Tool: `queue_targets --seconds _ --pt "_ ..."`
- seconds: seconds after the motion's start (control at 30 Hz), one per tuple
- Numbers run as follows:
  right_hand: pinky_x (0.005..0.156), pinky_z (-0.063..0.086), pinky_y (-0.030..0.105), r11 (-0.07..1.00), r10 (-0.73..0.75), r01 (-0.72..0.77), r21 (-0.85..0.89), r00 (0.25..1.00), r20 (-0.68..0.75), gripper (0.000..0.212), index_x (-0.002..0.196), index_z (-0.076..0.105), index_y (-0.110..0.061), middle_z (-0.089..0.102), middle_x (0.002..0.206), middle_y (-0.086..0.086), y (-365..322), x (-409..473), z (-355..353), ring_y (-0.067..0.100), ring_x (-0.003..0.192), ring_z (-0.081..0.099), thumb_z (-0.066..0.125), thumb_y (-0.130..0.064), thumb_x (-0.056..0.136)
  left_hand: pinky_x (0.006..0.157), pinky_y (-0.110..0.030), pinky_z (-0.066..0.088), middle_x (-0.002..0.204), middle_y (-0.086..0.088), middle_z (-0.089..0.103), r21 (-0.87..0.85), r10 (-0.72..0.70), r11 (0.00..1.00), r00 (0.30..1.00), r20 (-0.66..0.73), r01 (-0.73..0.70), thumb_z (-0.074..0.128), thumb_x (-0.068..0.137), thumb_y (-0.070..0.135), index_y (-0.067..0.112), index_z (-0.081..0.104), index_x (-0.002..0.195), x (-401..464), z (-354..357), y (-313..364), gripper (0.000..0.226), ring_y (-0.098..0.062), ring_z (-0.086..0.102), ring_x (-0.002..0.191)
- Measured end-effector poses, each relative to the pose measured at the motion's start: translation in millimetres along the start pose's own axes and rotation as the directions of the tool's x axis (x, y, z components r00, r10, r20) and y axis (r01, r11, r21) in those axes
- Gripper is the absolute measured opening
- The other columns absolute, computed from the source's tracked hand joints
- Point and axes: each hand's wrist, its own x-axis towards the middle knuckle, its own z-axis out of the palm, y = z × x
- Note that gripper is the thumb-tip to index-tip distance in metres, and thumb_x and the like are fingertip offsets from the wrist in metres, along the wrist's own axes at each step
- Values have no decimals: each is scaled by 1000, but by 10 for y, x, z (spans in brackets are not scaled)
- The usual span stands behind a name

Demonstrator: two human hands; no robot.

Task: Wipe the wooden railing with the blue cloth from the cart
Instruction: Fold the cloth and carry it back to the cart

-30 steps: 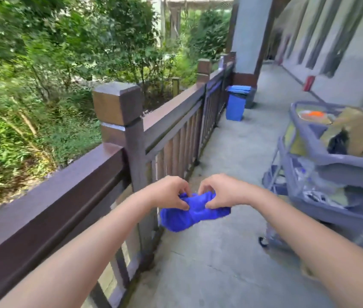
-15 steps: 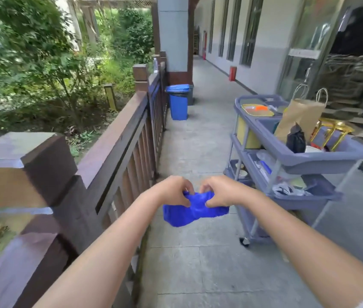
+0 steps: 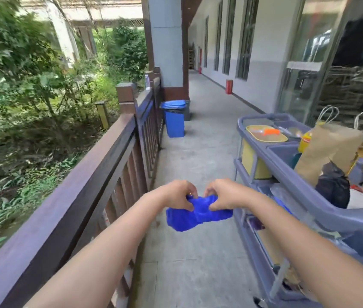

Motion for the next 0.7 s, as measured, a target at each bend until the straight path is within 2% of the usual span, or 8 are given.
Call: queue_targets --seconds 0.13,0.2,0.37,0.5,0.6,0.7 --pt "56 39 25 999 -28 28 -21 999 -16 26 95 63 -23 47 64 -15 247 820 -181 10 67 48 62 -19 69 76 -30 46 86 0 61 7 -8 1000 1000 -18 9 63 74 18 17 65 97 648 -266 -434 23 -16 51 80" --pt "49 34 21 999 -41 41 -19 999 -13 24 92 63 -25 47 62 -17 358 1209 -209 2 61 43 62 -20 69 75 -28 45 90 -1 64 13 2 1000 1000 -6 -2 64 74 18 18 66 95 955 -353 -671 21 -15 51 79" --pt "48 30 15 999 -24 24 46 1000 -5 25 93 62 -26 48 66 -23 696 2166 -290 -7 61 44 62 -20 69 68 -22 38 82 4 59 14 45 999 999 7 -45 66 75 18 19 66 96 1826 -546 -1260 21 -12 50 75" --pt "52 34 19 997 36 -33 67 999 -29 22 91 61 -25 52 74 -19 994 2905 -438 2 67 48 62 -19 70 69 -24 40 84 3 60 33 118 992 993 26 -119 65 77 18 18 65 99 2652 -776 -1682 22 -13 51 76" --pt "62 41 25 990 112 -107 92 992 -54 23 92 61 -25 57 84 -14 1199 3396 -655 9 78 51 63 -20 70 74 -28 43 92 -3 65 31 190 981 981 45 -192 64 77 17 18 65 99 3279 -1011 -1918 22 -14 50 78" --pt "54 35 21 976 201 -191 102 975 -99 21 90 60 -27 55 75 -17 1428 3795 -870 10 75 51 62 -20 70 74 -32 46 87 1 63 18 257 966 965 53 -258 62 77 16 19 64 96 3894 -1229 -2099 20 -15 50 77"
